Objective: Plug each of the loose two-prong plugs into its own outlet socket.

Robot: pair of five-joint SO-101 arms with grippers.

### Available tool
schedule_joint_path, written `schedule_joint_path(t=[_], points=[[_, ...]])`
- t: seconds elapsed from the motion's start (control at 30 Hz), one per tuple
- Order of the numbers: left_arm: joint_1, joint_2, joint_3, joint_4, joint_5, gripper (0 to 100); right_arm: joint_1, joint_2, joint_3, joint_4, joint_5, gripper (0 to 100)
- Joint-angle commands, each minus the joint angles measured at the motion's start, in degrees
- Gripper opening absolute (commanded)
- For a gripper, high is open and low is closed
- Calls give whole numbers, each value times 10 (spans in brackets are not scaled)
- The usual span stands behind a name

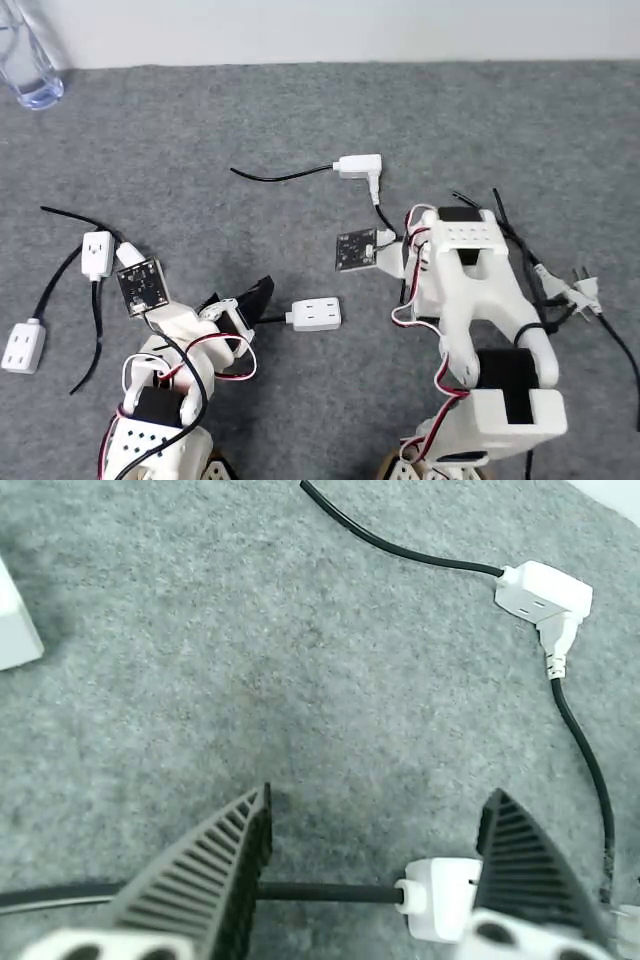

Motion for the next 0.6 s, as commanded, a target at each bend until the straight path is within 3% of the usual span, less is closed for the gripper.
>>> schedule_joint_path(t=[0.0, 0.57], points=[[4, -5, -6, -12, -7, 319, -3, -29, -1, -11, -4, 184], [4, -5, -6, -12, -8, 319, 8, 7, 29, -29, 19, 184]])
